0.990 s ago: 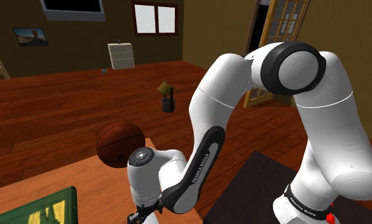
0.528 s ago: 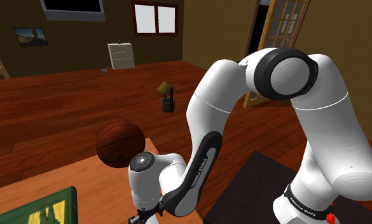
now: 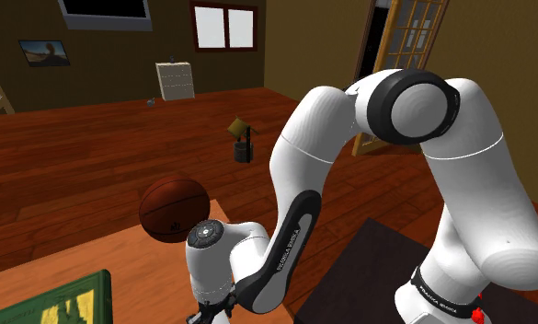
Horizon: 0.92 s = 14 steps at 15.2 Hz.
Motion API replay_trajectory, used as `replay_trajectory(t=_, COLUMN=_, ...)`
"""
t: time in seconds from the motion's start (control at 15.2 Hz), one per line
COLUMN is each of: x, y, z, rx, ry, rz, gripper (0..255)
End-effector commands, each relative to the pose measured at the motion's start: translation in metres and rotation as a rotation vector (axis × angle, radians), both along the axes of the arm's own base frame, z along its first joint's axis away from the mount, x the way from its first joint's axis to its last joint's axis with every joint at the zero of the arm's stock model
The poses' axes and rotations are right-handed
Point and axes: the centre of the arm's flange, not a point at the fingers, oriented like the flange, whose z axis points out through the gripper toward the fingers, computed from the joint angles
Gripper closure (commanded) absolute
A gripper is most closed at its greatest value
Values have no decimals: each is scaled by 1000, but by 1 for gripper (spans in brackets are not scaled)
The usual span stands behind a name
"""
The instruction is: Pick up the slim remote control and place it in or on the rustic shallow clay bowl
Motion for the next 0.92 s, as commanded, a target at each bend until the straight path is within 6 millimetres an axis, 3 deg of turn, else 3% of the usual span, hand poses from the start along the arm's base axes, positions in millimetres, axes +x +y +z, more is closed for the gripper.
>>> replay_trajectory(t=0.0, x=0, y=0, z=0, rx=0, ry=0, rz=0, gripper=255)
replay_trajectory(t=0.26, x=0, y=0, z=0, rx=0, ry=0, rz=0, gripper=255)
replay_trajectory(t=0.86, x=0, y=0, z=47, rx=0, ry=0, rz=0, gripper=255)
